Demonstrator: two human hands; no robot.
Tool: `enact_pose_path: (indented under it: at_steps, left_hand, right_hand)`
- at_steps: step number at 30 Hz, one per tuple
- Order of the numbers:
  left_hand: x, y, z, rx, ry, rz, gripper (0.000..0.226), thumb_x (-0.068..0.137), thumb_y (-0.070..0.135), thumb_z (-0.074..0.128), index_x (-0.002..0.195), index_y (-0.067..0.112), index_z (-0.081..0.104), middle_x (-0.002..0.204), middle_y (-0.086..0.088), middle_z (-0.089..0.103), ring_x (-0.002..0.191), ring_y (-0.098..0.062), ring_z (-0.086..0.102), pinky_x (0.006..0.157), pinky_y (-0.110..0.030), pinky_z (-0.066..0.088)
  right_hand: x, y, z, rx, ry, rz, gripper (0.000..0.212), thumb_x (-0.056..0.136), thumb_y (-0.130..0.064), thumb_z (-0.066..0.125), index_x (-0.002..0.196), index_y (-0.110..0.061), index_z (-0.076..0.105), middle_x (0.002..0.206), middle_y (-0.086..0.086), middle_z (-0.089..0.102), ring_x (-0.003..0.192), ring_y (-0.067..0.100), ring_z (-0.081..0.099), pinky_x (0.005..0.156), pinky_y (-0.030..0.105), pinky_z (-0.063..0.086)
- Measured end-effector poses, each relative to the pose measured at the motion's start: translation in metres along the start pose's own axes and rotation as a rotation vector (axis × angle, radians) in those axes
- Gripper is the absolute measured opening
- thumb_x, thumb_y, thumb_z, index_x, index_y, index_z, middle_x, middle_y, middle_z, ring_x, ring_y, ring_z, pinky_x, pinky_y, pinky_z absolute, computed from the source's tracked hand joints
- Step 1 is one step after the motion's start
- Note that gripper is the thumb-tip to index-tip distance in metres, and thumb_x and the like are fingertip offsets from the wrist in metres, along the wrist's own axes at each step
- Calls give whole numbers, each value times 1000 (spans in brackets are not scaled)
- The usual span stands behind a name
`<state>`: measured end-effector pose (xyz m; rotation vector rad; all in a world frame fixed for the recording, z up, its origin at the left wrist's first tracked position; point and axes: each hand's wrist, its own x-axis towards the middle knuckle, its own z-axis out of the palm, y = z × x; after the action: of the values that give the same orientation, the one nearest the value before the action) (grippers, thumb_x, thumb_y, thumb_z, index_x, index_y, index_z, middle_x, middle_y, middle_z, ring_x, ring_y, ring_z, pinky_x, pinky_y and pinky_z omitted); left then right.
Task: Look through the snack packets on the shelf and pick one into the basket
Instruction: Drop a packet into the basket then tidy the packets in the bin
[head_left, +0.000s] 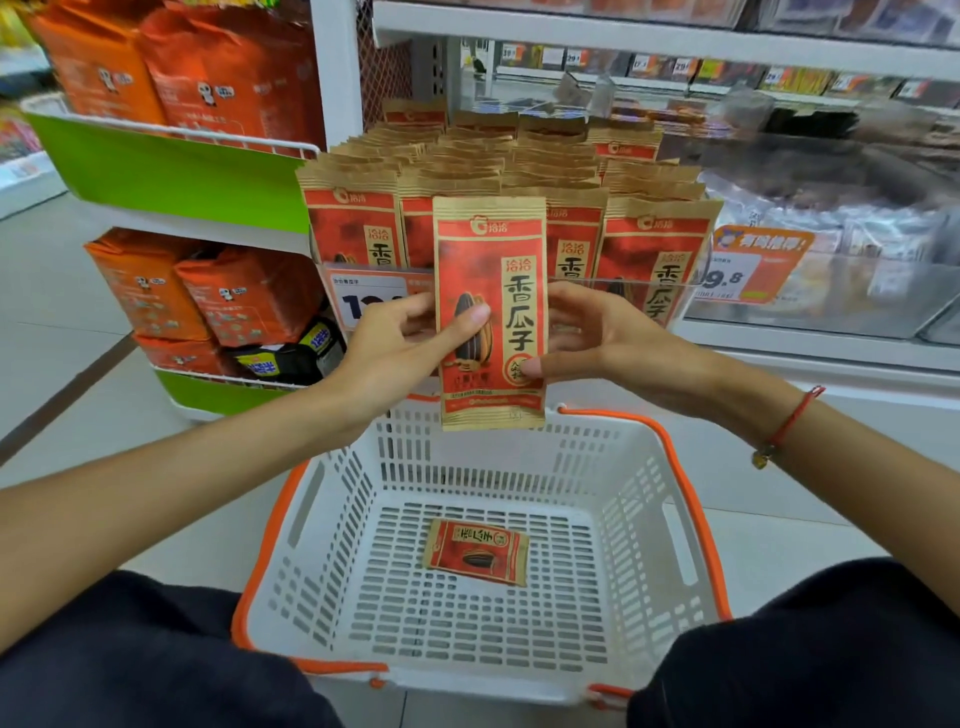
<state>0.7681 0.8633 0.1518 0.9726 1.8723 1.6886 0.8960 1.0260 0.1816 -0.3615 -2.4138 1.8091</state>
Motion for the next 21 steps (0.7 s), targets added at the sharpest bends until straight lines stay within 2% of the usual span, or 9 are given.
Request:
enact_pose_path:
  at_steps: [3, 5, 7, 9, 12, 15, 18, 19, 21]
  left_hand:
    - [-1, -1, -4, 4, 7, 22, 33, 76, 47, 64, 105, 31, 67, 106, 13, 73, 99, -3, 68, 83, -21, 53]
    - [0, -1, -5, 82, 36, 32, 36, 73, 53, 65, 103, 32, 63, 103, 11, 70, 89, 1, 67, 77, -20, 53]
    - [-2, 0, -2, 133, 73, 54, 35, 72, 53, 65, 94, 26, 57, 89, 4, 64, 64, 3, 61, 64, -14, 49]
    - [-4, 0, 2, 185, 71, 112, 36, 73, 50, 66, 81, 17, 52, 68, 3, 55, 46, -1, 49, 55, -10, 42]
    - [-7, -1, 4, 232, 17, 138, 38, 74, 49, 66, 72, 13, 55, 54, 9, 55, 46, -5, 51, 55, -12, 44]
    - [-8, -2, 3, 255, -12, 126, 33, 74, 49, 65, 77, 16, 63, 74, 4, 67, 62, -8, 66, 62, -18, 54]
    - [-11, -2, 6, 276, -96, 30, 41, 78, 52, 59, 93, 16, 70, 93, 9, 71, 75, -5, 71, 71, -31, 60]
    - [-12, 0, 7, 288, -136, -9, 46, 83, 54, 53, 101, 16, 70, 102, 12, 70, 79, -5, 72, 75, -34, 60]
    - [-13, 7, 11, 263, -202, -104, 52, 92, 53, 43, 115, 14, 67, 116, 18, 60, 83, -7, 72, 77, -32, 61]
  right_hand:
    - [-5, -6, 5, 31, 23, -16, 65, 71, -2, 76, 130, -11, 50, 120, 10, 67, 106, 26, 67, 90, 38, 57]
    - [-5, -7, 9, 61, -5, -5, 71, 72, 4, 77, 134, -11, 44, 122, 10, 66, 110, 24, 66, 93, 39, 55]
    - [-6, -7, 12, 80, -70, 26, 78, 70, 3, 76, 137, -14, 38, 123, 13, 64, 111, 23, 65, 94, 39, 54]
    - [-8, -7, 15, 83, -129, 47, 74, 68, 0, 69, 135, -14, 40, 122, 18, 64, 110, 28, 64, 94, 39, 54]
    - [-10, -8, 16, 70, -161, 63, 67, 73, 7, 69, 132, -12, 44, 122, 21, 63, 112, 31, 63, 97, 40, 51]
    - [-10, -6, 16, 27, -166, 95, 67, 75, 6, 74, 133, -11, 44, 123, 22, 62, 113, 32, 62, 97, 41, 51]
    - [-6, 1, 18, -86, -111, 163, 84, 59, -22, 88, 131, -15, 45, 119, 15, 65, 110, 27, 65, 97, 44, 52]
    - [-5, 2, 18, -132, -77, 192, 89, 56, -28, 91, 130, -16, 44, 119, 11, 64, 110, 24, 64, 98, 44, 51]
    - [-5, 4, 21, -219, -4, 239, 86, 59, -28, 93, 127, -15, 41, 119, 3, 57, 113, 19, 58, 99, 42, 49]
